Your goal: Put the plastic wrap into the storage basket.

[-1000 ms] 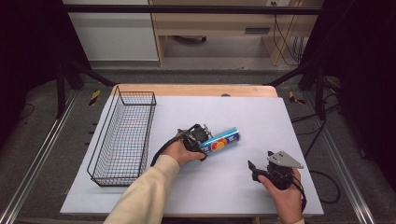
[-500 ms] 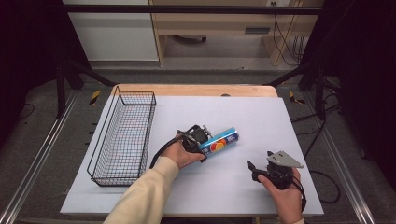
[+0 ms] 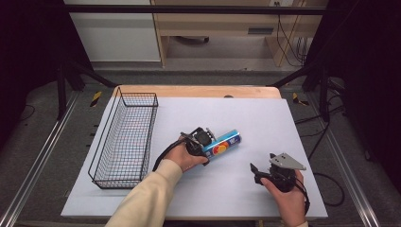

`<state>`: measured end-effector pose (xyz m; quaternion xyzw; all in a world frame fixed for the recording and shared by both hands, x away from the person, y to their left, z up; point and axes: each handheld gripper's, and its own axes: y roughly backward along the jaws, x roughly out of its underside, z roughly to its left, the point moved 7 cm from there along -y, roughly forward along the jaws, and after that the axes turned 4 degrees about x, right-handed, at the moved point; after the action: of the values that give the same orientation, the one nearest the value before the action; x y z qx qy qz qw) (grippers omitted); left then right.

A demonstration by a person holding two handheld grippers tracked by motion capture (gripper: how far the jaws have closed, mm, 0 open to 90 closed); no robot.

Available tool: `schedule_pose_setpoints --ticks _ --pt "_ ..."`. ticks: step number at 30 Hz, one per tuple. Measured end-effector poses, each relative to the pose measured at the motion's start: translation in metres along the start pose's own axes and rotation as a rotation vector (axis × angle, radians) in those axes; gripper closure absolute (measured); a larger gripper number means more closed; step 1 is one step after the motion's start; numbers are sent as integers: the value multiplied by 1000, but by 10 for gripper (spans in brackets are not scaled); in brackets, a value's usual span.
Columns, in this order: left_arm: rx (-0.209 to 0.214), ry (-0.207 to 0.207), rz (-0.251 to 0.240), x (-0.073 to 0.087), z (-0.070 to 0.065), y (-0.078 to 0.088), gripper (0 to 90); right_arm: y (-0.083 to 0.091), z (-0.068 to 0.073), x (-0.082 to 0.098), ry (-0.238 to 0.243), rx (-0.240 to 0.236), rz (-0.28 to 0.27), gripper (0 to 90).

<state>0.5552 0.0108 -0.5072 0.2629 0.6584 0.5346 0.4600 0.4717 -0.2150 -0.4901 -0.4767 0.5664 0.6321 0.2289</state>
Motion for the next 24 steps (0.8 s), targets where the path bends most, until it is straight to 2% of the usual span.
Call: schedule_pose_setpoints --ticks 7,19,24 --pt "-12 -3 -5 0 -1 0 316 -1 1 1 5 -1 4 182" --pt "-3 11 -39 1 1 -3 309 -1 2 1 12 -7 13 178" --pt "0 8 -40 0 1 -7 308 -2 3 2 17 -10 15 176"
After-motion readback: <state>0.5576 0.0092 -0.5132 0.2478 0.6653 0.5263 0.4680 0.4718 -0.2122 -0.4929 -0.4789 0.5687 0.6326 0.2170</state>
